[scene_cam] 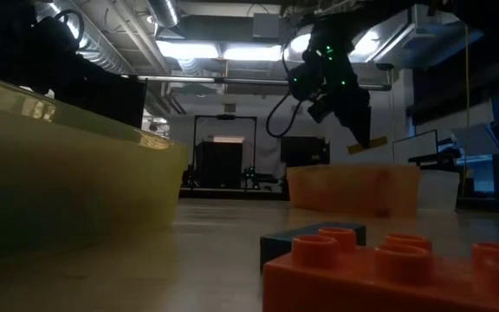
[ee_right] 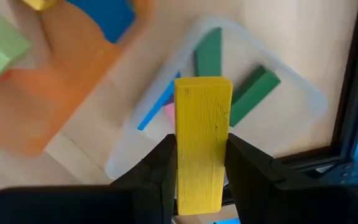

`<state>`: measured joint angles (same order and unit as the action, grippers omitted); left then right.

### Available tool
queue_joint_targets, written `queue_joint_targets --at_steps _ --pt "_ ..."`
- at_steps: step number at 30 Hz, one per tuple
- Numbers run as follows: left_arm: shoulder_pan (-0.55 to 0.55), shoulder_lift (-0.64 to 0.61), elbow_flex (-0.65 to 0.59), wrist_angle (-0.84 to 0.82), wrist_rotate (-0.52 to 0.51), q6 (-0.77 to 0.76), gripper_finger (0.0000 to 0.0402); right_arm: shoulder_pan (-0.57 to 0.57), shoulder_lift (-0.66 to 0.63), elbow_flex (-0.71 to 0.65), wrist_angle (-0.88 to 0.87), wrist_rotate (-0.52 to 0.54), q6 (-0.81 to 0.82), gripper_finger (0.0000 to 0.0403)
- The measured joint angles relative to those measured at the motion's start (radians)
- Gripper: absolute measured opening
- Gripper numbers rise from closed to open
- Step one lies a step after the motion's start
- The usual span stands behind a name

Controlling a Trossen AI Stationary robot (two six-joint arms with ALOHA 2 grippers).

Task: Sort blocks by size
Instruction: Put the yellow rectangle block into the transparent bin, then put the blue rectangle block into the transparent bin

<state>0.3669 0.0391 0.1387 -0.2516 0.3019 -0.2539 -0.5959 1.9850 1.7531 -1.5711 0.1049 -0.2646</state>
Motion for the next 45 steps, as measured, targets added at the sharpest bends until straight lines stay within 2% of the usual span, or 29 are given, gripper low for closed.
queue_joint_targets --at_steps 7,14,21,27,35,40,45 --pt "0.000 0.000 0.000 0.000 0.000 0.000 0.0205 -0.079 0.000 0.000 0.000 -0.001 -0.001 0.0117" --pt "0.000 0.000 0.000 0.000 0.000 -0.001 0.0205 -0.107 0.000 -0.005 0.001 -0.019 0.028 0.0117" --pt "0.000 0.000 0.000 -0.001 0.000 -0.002 0.0205 -0.105 0.000 -0.097 0.007 -0.019 0.030 0.0119" --pt "0.000 0.000 0.000 -0.001 0.000 -0.007 0.0205 -0.105 0.000 -0.137 0.008 -0.014 0.057 0.0152" --pt "0.000 0.000 0.000 -0.001 0.000 0.023 0.0205 -0.105 0.000 -0.140 0.027 0.046 0.058 0.0204" --pt "0.000 0.000 0.000 -0.001 0.001 0.057 0.0205 -0.105 -0.004 -0.140 0.001 0.042 0.052 0.0211" --pt "0.000 0.000 -0.003 0.001 0.001 0.050 0.0205 -0.105 -0.078 -0.135 0.000 0.033 0.051 0.0206"
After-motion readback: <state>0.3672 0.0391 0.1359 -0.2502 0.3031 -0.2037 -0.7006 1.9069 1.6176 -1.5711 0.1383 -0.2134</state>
